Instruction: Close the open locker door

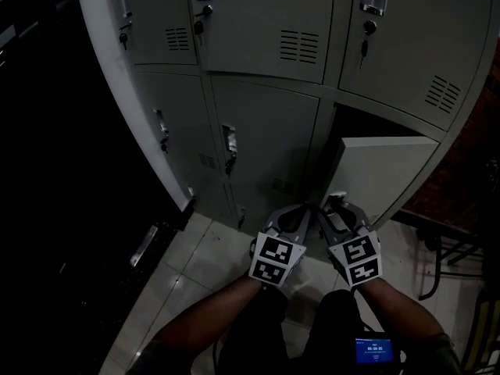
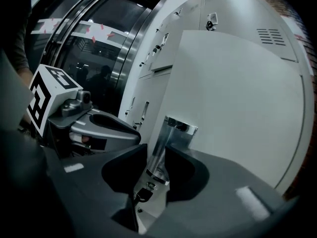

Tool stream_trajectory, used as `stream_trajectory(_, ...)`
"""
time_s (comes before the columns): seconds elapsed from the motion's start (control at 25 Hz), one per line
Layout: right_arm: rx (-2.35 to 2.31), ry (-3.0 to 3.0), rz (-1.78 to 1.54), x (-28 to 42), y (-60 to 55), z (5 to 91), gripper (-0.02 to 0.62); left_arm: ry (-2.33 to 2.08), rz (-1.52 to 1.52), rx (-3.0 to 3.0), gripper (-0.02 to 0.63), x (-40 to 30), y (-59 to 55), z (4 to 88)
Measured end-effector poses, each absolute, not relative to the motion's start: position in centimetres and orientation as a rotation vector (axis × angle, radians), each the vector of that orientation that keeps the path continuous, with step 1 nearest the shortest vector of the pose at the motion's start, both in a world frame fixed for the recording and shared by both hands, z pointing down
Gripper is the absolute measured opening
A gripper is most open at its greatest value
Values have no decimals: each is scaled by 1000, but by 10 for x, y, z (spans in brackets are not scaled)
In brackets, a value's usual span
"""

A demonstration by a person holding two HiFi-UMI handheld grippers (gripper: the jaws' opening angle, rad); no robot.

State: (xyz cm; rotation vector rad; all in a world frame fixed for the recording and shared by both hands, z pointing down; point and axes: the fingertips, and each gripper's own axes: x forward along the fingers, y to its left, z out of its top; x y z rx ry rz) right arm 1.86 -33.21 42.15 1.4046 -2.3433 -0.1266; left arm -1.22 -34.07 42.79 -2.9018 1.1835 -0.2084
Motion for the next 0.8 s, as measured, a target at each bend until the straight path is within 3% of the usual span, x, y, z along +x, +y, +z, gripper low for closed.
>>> stream_trajectory(0.28,1525,-2279,-155,38,-376,420,9,1196,-225,-2842,2,-17,-374,429)
stream_trajectory(0.8,1584,-2251,-132,51,-429,431,9,1186,-220,-2821,2,-14,-399,429)
